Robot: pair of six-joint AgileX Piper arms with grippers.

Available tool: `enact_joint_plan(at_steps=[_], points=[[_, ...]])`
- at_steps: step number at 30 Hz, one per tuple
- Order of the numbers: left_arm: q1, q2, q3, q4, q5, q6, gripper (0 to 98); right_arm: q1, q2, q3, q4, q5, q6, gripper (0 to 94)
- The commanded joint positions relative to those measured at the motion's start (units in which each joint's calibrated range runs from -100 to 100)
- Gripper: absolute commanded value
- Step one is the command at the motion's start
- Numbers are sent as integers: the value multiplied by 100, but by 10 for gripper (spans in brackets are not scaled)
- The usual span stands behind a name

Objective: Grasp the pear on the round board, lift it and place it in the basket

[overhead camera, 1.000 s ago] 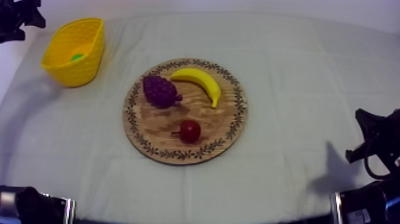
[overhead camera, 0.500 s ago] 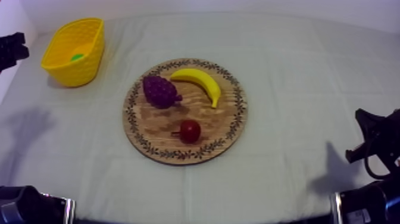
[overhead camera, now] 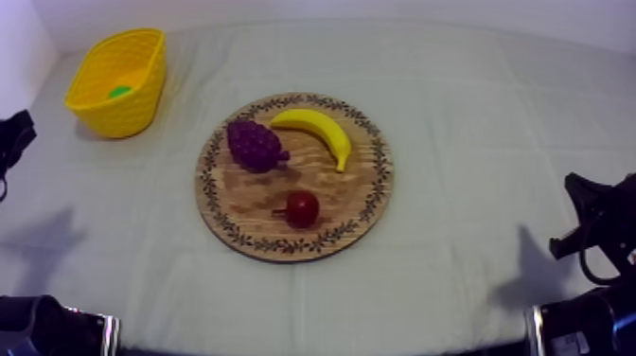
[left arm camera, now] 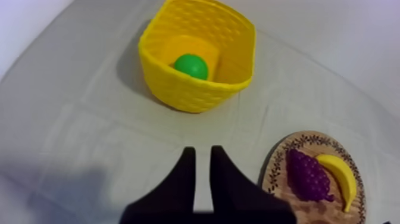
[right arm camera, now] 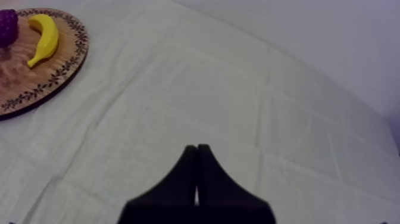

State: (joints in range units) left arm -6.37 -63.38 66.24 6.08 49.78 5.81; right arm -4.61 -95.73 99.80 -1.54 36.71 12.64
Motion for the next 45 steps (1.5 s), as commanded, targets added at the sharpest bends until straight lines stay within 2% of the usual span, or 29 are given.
enact_joint_plan(at_steps=[1, 16, 21, 26, 30, 33, 37, 45], points=[[-1, -496, 345, -6, -100, 5, 30, 1, -3, -2, 0, -1, -1, 2], [83, -2279, 2085, -116, -1228, -575, 1, 1, -3, -2, 0, -1, -1, 2], [254, -2868, 2640, -262, -1363, -564, 1, 1, -3, -2, 0, -1, -1, 2], [510, -3413, 3001, -543, -1216, -357, 1, 1, -3, -2, 0, -1, -1, 2], [623, -3583, 3077, -658, -1106, -274, 1, 1, -3, -2, 0, -1, -3, 2], [654, -3618, 3121, -701, -1101, -201, 1, 1, -3, -2, 0, -1, -4, 2], [670, -3632, 3243, -765, -1391, 21, 1, 1, -3, -2, 0, -1, -5, 2], [676, -3636, 3305, -793, -1564, 396, 1, 1, -3, -2, 0, -1, -3, 2]])
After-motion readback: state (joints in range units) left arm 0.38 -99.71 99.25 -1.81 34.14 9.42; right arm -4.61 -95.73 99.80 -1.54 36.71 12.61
